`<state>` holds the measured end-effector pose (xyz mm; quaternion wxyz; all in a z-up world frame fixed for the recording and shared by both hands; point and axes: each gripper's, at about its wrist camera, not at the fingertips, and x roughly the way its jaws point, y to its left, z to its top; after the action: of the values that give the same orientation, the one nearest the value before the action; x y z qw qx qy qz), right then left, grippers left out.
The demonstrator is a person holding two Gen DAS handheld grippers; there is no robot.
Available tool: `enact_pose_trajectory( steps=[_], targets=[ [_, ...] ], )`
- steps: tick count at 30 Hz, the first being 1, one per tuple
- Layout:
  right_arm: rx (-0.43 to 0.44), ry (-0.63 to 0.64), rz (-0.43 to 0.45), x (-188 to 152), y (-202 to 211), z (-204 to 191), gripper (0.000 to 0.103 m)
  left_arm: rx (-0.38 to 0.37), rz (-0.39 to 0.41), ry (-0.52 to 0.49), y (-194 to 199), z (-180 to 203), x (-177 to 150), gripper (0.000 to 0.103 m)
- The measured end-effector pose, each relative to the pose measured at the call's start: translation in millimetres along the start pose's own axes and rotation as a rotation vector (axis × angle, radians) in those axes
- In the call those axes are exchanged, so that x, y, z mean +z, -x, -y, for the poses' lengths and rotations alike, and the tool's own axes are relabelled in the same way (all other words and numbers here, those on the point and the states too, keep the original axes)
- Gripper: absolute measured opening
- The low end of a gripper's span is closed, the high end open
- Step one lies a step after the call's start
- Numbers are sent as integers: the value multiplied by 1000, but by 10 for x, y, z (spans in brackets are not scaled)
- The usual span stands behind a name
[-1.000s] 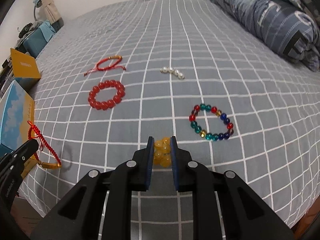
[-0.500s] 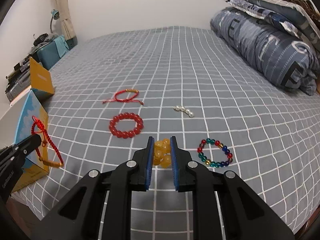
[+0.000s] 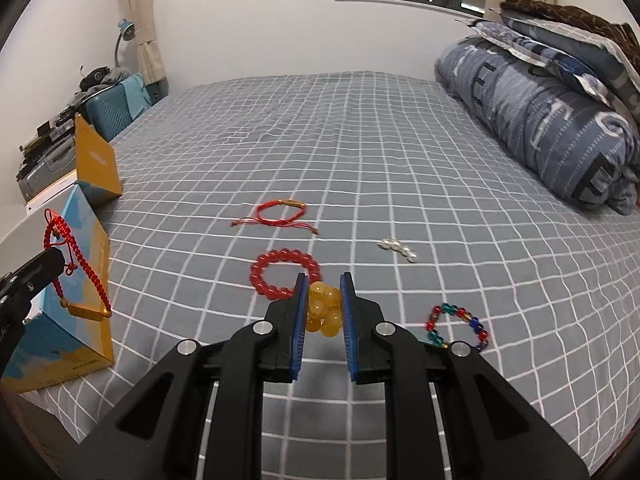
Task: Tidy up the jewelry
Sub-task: 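Carry both held bracelets over the white cardboard box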
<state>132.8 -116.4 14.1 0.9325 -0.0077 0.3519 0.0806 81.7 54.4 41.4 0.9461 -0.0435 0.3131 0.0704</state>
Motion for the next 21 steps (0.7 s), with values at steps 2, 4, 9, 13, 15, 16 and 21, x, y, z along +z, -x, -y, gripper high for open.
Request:
enact_pose_trajectory(
  steps=[2, 4, 9, 13, 15, 16, 21],
  targets=[
    [3, 12, 9, 55, 3, -82, 15, 4, 1, 5, 14, -60, 39, 4],
    [24, 17, 12, 133, 11, -195, 15, 14, -1, 24, 35, -181, 97, 4],
    [42, 85, 32, 358, 15, -622, 15, 65, 1, 48, 97, -509, 184, 4],
    [90, 118, 43, 509, 6, -985, 15, 135, 6, 65, 193, -841, 228, 4],
    [114, 137, 48, 569, 6, -1182, 15, 166, 16, 85, 274, -1043, 251, 4],
    [131, 150, 52, 598, 12, -1331, 15, 174, 15, 102, 315, -1163, 263, 4],
    [204, 194, 57, 630, 75, -1872, 15, 263, 11, 156, 512, -1651, 246, 4]
  ],
)
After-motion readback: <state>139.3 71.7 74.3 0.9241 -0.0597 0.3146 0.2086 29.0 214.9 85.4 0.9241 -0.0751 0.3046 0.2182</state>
